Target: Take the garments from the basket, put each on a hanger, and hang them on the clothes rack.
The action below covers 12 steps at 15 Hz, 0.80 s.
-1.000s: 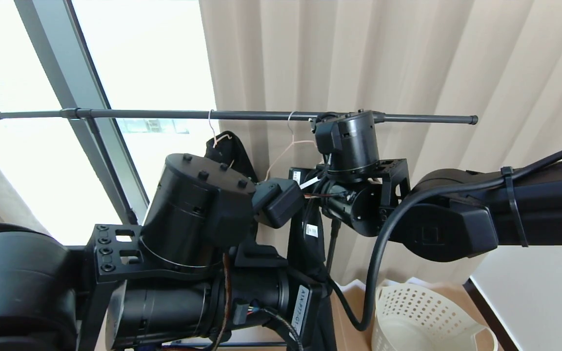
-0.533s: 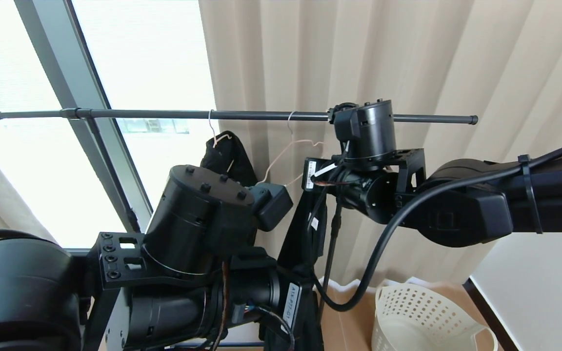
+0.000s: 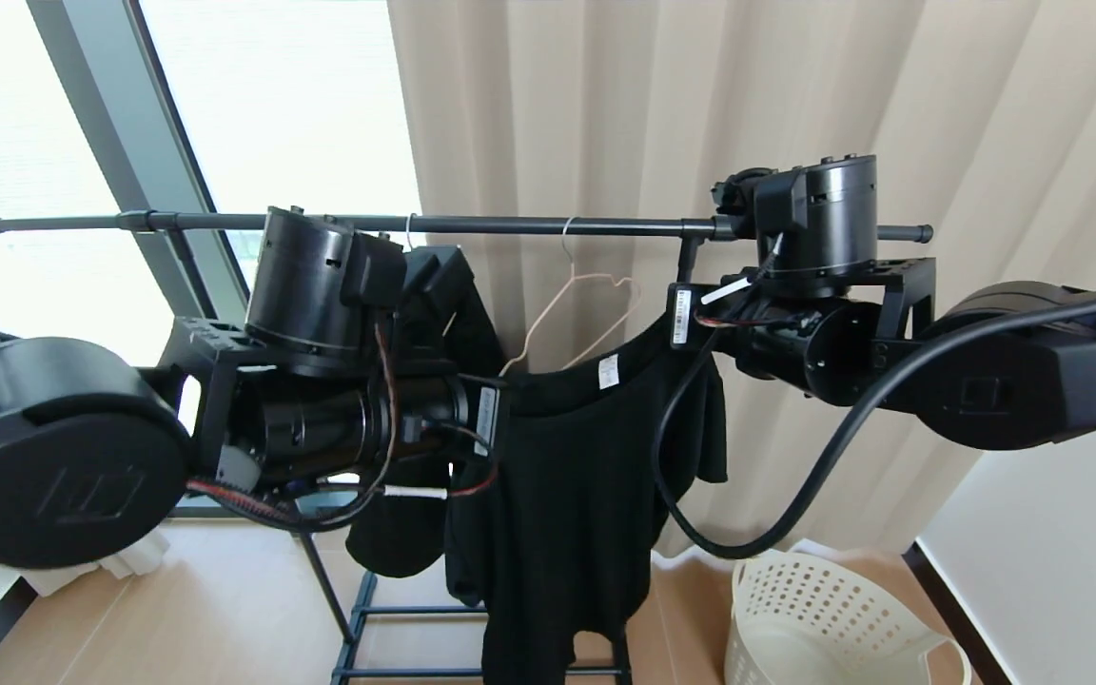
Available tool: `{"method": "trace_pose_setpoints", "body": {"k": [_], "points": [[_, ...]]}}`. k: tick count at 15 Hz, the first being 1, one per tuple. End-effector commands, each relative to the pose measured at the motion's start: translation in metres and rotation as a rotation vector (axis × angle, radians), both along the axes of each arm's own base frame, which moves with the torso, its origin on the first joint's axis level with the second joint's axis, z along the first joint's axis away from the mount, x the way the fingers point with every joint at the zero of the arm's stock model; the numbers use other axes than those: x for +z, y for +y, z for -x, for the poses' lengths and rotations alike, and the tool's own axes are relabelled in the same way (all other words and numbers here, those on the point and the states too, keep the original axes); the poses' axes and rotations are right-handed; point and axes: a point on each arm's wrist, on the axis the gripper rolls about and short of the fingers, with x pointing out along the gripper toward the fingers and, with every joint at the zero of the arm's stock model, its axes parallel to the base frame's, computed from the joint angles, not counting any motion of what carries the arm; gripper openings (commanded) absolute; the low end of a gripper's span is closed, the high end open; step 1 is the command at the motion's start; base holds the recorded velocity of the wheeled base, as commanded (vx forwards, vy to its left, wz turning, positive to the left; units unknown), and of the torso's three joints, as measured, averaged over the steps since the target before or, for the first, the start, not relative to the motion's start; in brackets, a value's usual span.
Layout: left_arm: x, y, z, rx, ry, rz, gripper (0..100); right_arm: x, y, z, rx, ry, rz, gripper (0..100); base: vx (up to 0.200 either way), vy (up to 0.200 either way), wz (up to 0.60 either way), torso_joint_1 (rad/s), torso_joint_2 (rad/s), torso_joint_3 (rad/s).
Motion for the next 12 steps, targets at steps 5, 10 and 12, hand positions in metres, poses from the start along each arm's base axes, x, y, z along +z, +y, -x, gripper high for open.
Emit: {"method": "trace_pose_setpoints", "body": {"k": [5,10,12], "points": [[-0.011,-0.009,-0.057,0.110,-0.015,-0.010,0,0.002,-0.031,0.032,0.019,0.016,0.152,0,0.000,0.000,0.00,0.000,0.00,0.000],[0.001,-0.019,-0.036,0.162,-0.025,0.185,0,-0.017,-0.040,0.042,0.055,0.072,0.282,0,0.000,0.000,0.00,0.000,0.00,0.000],[0.013,-0.028,-0.019,0.133,-0.042,0.250,0,-0.026,-0.037,0.040,0.065,0.094,0.308,0,0.000,0.000,0.00,0.000,0.00,0.000]]}}
